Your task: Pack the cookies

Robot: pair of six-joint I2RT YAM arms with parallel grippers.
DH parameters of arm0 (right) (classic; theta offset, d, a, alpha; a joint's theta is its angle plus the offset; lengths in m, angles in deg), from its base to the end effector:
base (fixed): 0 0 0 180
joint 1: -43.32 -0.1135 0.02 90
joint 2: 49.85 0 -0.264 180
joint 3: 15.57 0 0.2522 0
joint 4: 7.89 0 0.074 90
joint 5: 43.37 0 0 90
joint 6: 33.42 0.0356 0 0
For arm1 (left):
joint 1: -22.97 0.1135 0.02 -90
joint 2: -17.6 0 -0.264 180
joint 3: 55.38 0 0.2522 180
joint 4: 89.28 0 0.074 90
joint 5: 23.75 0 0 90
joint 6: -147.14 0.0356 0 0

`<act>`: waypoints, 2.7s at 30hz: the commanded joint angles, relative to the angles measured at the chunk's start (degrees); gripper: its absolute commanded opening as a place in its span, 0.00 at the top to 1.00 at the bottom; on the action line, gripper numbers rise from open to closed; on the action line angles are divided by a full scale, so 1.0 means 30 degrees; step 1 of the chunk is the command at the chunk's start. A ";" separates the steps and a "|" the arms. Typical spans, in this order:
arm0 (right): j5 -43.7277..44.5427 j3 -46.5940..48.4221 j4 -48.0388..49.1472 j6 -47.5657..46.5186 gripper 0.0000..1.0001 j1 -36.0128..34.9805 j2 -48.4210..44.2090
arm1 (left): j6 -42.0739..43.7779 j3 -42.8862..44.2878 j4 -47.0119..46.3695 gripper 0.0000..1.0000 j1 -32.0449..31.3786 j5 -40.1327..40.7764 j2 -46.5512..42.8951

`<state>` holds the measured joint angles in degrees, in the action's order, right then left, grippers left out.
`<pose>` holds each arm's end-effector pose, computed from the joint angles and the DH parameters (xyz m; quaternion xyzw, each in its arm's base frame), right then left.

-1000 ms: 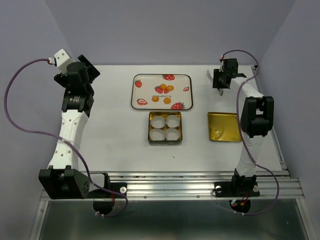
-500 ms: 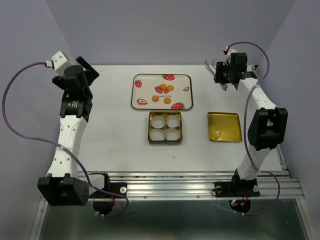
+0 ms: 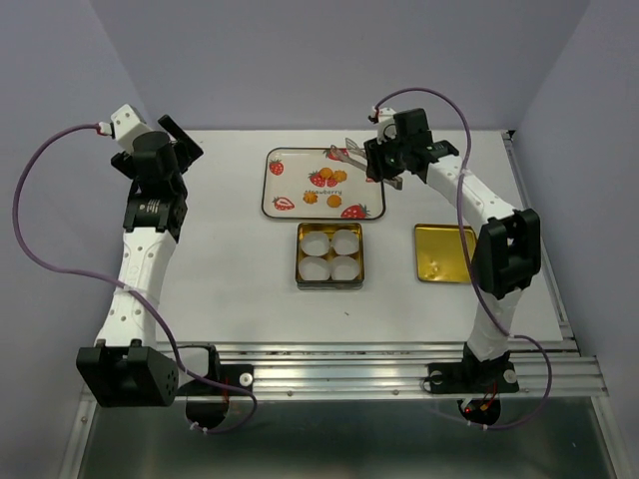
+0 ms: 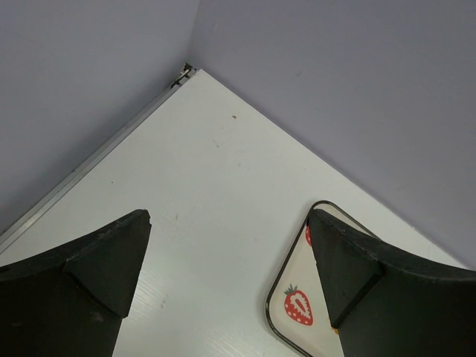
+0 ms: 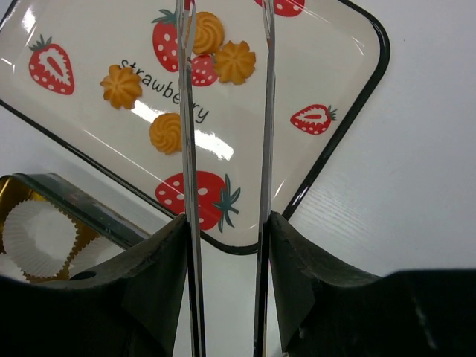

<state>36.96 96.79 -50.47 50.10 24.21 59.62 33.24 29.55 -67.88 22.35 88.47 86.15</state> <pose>0.4174 0.1510 0.3054 -0.2347 0.8716 0.1224 0.4126 0.2721 0.0105 0.4210 -0.2735 0.6824 -0.0019 0.6779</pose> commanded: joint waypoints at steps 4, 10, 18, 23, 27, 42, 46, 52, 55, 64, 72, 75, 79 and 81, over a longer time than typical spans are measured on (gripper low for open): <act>0.0614 0.2227 -0.1291 -0.1033 0.48 -0.0601 0.1682 | 0.0437 0.0180 -0.1022 0.01 0.0061 -0.0112 0.0322; 0.0910 0.2756 -0.1761 -0.1091 0.46 -0.0777 0.2416 | 0.0731 0.0679 -0.0905 0.01 0.0061 0.0241 0.0615; 0.1113 0.2726 -0.2054 -0.1853 0.44 -0.0777 0.2708 | 0.0614 0.0473 -0.0935 0.01 0.0061 0.0680 0.0674; 0.1525 0.2873 -0.2288 -0.2058 0.43 -0.0951 0.3060 | 0.0526 0.0503 -0.0876 0.01 0.0061 0.0709 0.0703; 0.1553 0.2961 -0.2435 -0.2351 0.43 -0.0953 0.3294 | 0.0525 0.0561 -0.0847 0.01 0.0061 0.0739 0.0762; 0.1465 0.4132 -0.2581 -0.2117 0.43 -0.1129 0.4261 | 0.0496 0.0708 -0.0701 0.01 0.0061 0.0768 0.1055; 0.1700 0.4367 -0.2698 -0.1971 0.43 -0.1129 0.4525 | 0.0438 0.0737 -0.0613 0.01 0.0061 0.0826 0.1113; 0.1233 0.4455 -0.2786 -0.1941 0.44 -0.1129 0.4701 | 0.0350 0.0766 -0.0584 0.01 0.0061 0.0885 0.1143; 0.1173 0.4514 -0.2962 -0.1854 0.46 -0.1129 0.4760 | 0.0262 0.0796 -0.0525 0.01 0.0061 0.0885 0.1172; 0.0791 0.4396 -0.3343 -0.1327 0.51 -0.1129 0.4467 | 0.0086 0.0795 -0.0496 0.01 0.0061 0.0856 0.1084; 0.1027 0.4747 -0.3431 -0.0741 0.64 -0.1129 0.4233 | 0.0028 0.0942 -0.0496 0.01 0.0061 0.0768 0.1084; 0.0910 0.4632 -0.3167 -0.0565 0.66 -0.1129 0.3824 | -0.0002 0.0972 -0.0496 0.01 0.0061 0.0680 0.1026; 0.0822 0.3842 -0.2056 -0.0301 0.67 -0.1129 0.2538 | -0.0060 0.0855 -0.0612 0.01 0.0061 0.0388 0.1055; 0.0851 0.3285 -0.1763 -0.0126 0.68 -0.1129 0.2096 | -0.0031 0.0767 -0.0671 0.01 0.0061 0.0096 0.1055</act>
<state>40.00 107.31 -60.39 48.09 21.13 73.06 33.20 29.66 -67.99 22.35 89.50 90.18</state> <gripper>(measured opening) 0.427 0.986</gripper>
